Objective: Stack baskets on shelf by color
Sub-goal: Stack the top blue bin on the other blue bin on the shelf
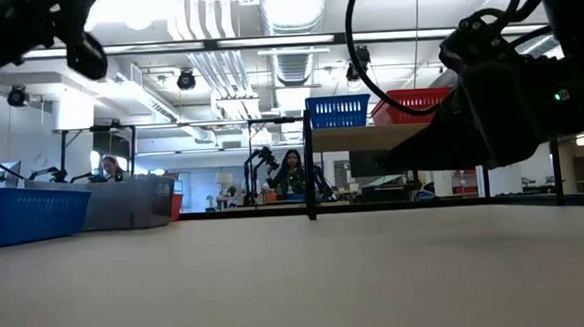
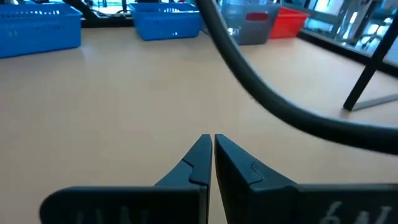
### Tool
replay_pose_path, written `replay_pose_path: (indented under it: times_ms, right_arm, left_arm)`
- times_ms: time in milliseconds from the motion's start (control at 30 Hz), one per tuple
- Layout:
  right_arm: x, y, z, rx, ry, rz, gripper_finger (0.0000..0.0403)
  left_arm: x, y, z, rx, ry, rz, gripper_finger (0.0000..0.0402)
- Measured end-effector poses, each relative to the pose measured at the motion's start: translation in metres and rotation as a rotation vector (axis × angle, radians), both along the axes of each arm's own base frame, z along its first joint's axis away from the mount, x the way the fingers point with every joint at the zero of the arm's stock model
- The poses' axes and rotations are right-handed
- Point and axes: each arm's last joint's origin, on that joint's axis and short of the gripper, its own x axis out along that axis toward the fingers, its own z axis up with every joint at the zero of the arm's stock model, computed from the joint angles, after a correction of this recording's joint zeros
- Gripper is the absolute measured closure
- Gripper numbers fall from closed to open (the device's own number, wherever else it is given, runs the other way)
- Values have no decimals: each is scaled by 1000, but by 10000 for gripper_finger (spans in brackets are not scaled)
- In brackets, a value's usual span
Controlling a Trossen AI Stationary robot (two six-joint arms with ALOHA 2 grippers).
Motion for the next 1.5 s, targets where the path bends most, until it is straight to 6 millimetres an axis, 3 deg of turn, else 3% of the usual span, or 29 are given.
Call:
replay_pose_path:
  times_ms: [67, 167, 467, 633, 800, 1000, 1233, 1367, 1500]
  right_arm:
    - [3, 2, 1, -23, 3, 7, 390]
    - [5, 3, 2, -45, 7, 13, 390]
    - [1, 1, -6, -42, 66, 3, 390]
    - [1, 0, -7, -47, 76, 1, 390]
    - [0, 0, -8, -60, 90, 1, 390]
    - [1, -3, -9, -84, 111, -2, 390]
    - [-1, -4, -11, -90, 119, -3, 390]
    - [-2, -4, -11, -90, 121, -3, 390]
    - [-2, -5, -11, -76, 115, -7, 390]
  left_arm:
    - [5, -2, 12, 13, 16, -14, 379]
    - [21, -3, 22, 62, 171, 41, 379]
    - [81, -9, 45, 178, 901, 123, 379]
    - [102, -15, 55, 269, 1323, 90, 379]
    - [100, -27, 44, 241, 1775, 40, 379]
    - [72, -49, 22, 214, 2215, 117, 379]
    - [45, -80, 7, 318, 2079, 102, 379]
    - [34, -78, -3, 321, 2028, 81, 375]
    - [26, -72, -14, 316, 1984, 62, 341]
